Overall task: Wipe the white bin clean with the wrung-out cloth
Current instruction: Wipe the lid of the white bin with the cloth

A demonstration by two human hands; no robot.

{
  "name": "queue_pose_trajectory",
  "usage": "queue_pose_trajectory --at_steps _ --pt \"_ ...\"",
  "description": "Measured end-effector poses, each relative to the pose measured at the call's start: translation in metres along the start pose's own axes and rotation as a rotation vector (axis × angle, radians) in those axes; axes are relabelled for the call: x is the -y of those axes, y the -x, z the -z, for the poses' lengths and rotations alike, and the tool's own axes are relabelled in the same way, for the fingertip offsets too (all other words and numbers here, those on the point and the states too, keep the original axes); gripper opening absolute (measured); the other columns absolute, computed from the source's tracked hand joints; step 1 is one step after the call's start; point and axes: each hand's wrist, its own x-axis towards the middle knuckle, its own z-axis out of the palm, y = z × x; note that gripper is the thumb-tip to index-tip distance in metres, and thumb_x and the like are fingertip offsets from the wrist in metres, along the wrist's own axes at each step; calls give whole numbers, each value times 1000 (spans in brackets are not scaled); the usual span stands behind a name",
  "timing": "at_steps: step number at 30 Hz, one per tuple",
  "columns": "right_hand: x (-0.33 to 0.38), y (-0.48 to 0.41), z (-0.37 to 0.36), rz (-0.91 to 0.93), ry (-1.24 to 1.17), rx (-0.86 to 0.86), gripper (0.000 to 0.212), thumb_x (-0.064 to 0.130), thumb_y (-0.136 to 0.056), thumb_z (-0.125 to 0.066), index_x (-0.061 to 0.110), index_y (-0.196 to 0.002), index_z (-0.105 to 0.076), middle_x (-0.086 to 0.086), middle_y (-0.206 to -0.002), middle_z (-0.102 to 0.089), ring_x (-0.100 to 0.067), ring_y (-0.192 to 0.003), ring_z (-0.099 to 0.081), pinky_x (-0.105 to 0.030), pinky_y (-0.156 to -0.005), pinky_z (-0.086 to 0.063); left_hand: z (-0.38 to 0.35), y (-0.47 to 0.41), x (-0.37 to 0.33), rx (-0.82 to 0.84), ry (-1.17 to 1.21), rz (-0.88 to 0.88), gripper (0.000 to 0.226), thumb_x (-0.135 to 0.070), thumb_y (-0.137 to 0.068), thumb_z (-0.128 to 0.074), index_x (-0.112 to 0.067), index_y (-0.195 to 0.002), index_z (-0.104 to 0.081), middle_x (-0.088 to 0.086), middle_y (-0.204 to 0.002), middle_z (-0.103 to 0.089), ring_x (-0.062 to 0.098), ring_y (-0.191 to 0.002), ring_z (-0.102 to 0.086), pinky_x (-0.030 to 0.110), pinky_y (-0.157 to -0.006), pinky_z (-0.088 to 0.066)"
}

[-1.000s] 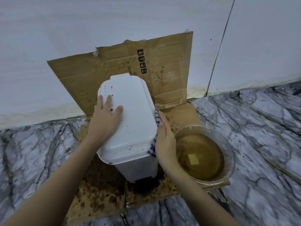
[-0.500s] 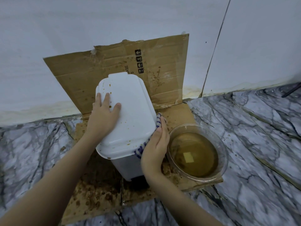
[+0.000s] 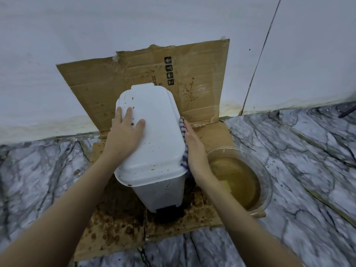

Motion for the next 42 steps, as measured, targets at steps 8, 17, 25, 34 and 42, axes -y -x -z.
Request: queue_pose_trajectory --at_steps 8,17,25,34,42 --pt "16 30 -20 198 953 -32 54 51 -96 -9 39 -148 -18 3 -159 -7 -30 -146 2 -43 -117 1 -1 1 -3 4 12 27 63 -49 -97 -30 -22 -151 -9 1 -160 4 27 -146 -4 45 -114 -18" --pt "42 14 -50 148 1261 53 51 37 -102 -18 25 -151 -13 -10 -159 4 -37 -144 12 -51 -115 4 1 5 -8 3 203 66 58 -51 -98 -12 -26 -150 -16 -2 -160 0 21 -147 2 45 -117 -6" --pt "66 -13 4 49 397 -68 42 31 -103 -24 24 -141 -41 0 -158 -16 -15 -144 -13 -35 -113 -15 10 21 -28 -82 75 39 60 -47 -99 -13 -18 -151 -12 5 -160 1 28 -146 7 45 -116 2" --pt "10 -36 22 -259 -164 264 43 36 -101 -36 22 -141 -42 -3 -138 -52 -13 -117 -56 -20 -87 -49 -41 53 -98 43 -239 -191 58 -34 -101 -18 -8 -150 -2 7 -159 -1 21 -146 1 36 -117 2" --pt "6 -46 21 -280 -274 298 43 26 -101 -38 31 -144 -34 0 -124 -62 -18 -109 -62 -35 -93 -50 -18 -1 -64 75 -277 -176 58 -35 -101 -17 -5 -150 -6 10 -159 -5 23 -146 -3 37 -118 -1"
